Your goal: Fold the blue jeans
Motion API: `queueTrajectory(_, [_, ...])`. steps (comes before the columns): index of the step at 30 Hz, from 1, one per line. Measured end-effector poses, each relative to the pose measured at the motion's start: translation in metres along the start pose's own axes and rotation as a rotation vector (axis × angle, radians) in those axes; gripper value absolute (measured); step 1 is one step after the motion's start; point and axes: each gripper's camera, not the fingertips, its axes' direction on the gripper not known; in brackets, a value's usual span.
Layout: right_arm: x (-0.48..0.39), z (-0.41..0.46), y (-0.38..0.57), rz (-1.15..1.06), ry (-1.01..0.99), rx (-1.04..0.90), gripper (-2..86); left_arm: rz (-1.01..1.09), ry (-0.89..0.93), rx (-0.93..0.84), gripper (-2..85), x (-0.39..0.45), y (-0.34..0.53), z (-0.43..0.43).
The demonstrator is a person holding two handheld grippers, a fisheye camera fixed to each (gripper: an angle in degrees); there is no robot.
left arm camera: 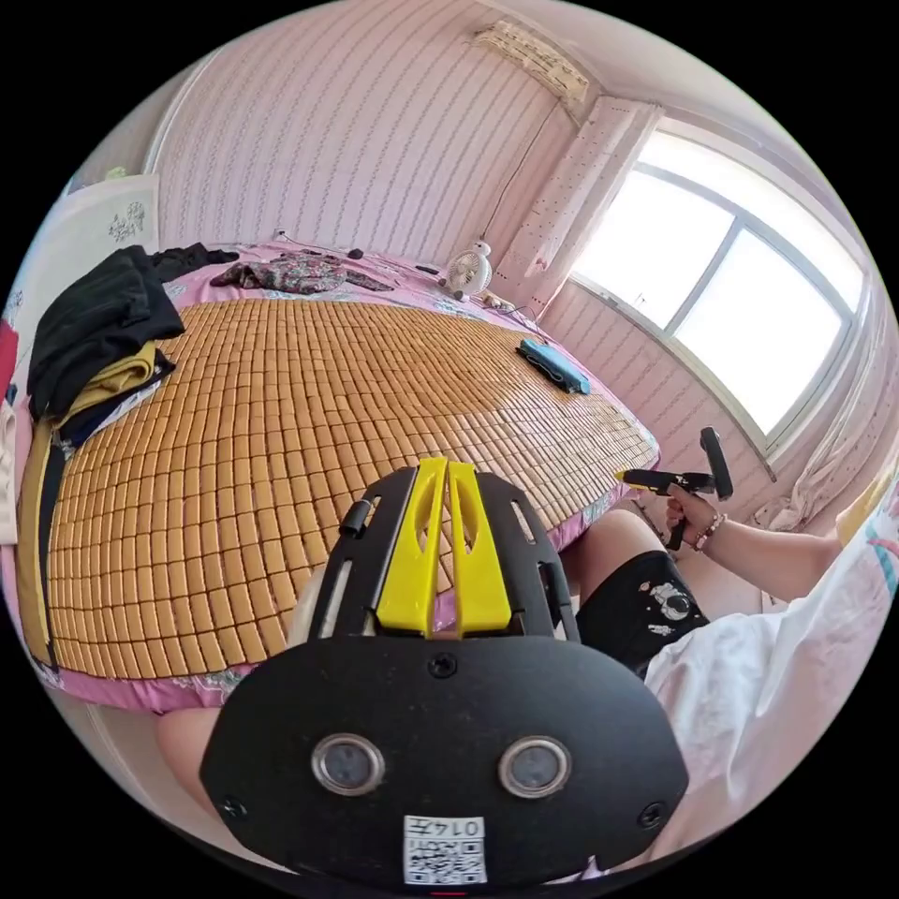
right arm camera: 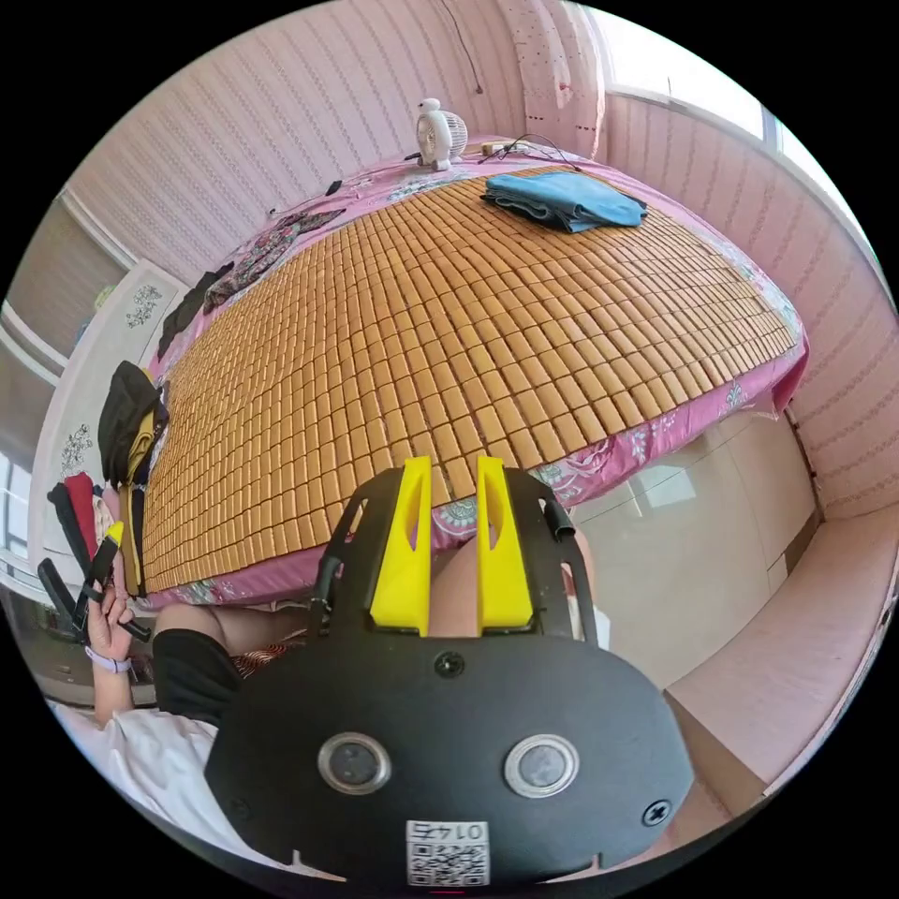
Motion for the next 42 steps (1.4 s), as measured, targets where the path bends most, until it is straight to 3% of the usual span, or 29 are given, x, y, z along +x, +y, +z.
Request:
queueTrajectory(8, [0.070,-0.027,-0.023,0.020,-0.073,0.145,7.9,0.294,0.211,-0.163,7.7,0.099,-0.096,0.151])
queueTrajectory(14, [0.125,-0.022,-0.100,0.004,0.018,0.238,9.8,0.632,0.210,-0.198,9.3,0.198,-0.147,0.283])
queueTrajectory(24, [0.191,0.026,-0.230,0.057,-0.049,0.315,10.4,0.762,0.165,-0.235,9.2,0.284,-0.221,0.490])
queueTrajectory(29, [0.214,0.038,-0.250,0.023,-0.108,0.342,4.6,0.713,0.196,-0.314,9.5,0.311,-0.250,0.592])
queueTrajectory(32, [0.224,0.026,-0.247,0.033,-0.142,0.400,2.5,0.681,0.078,-0.332,7.9,0.318,-0.258,0.628])
queueTrajectory(36, [0.209,-0.022,-0.240,-0.080,-0.184,0.502,1.2,0.660,0.085,-0.370,3.1,0.313,-0.270,0.628])
queueTrajectory(42, [0.127,-0.158,-0.197,-0.373,-0.306,0.796,0.8,0.734,0.042,-0.198,0.4,0.261,-0.309,0.500])
